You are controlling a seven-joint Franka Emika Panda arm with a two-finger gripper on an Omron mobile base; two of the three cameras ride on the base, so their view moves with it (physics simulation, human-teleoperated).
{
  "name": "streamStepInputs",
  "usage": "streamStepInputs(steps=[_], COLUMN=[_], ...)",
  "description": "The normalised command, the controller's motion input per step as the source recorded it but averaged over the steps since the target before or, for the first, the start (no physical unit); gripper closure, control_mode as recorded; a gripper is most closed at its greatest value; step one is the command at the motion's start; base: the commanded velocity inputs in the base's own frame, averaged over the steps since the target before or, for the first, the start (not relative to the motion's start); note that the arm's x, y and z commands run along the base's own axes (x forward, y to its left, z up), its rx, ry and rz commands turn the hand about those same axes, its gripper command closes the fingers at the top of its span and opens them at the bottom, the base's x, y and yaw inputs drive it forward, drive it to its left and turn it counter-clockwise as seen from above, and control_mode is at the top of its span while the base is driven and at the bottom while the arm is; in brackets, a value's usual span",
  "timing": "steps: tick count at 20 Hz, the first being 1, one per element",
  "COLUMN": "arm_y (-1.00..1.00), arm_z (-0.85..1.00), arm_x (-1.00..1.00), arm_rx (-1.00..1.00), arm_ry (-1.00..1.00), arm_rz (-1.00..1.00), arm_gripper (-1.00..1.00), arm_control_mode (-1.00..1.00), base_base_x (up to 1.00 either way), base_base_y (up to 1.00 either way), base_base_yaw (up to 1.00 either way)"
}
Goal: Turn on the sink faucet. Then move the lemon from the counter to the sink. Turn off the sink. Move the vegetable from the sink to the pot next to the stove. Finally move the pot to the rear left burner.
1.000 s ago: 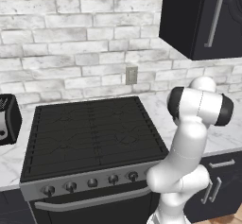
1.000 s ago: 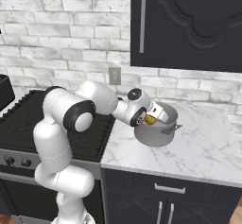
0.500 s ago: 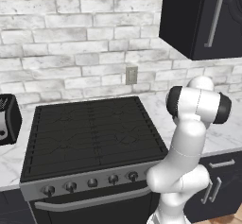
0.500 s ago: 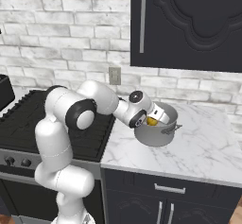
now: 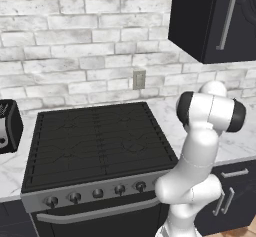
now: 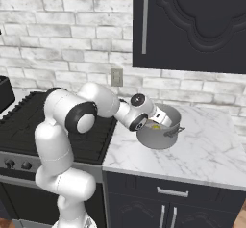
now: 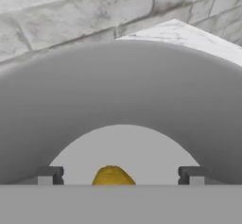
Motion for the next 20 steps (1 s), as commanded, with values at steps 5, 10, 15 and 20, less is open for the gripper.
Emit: streamStepInputs(steps=[5,10,15,20], arm_y=[0.37,0.41,0.35,0.34], arm_z=[0.22,0.36,0.41,0.49], arm_x=[-0.17,-0.16,-0.14,-0.18], arm_rx=[0.0,0.0,0.0,0.0], arm_ry=[0.0,0.0,0.0,0.0], arm_rz=[0.0,0.0,0.0,0.0], arm_gripper=[-1.0,-1.0,-1.0,-1.0], arm_control_mode=[-1.0,-1.0,-1.0,-1.0], base_base_x=[0.0,0.0,0.0,0.0], base_base_y=[0.0,0.0,0.0,0.0], base_base_yaw=[0.0,0.0,0.0,0.0])
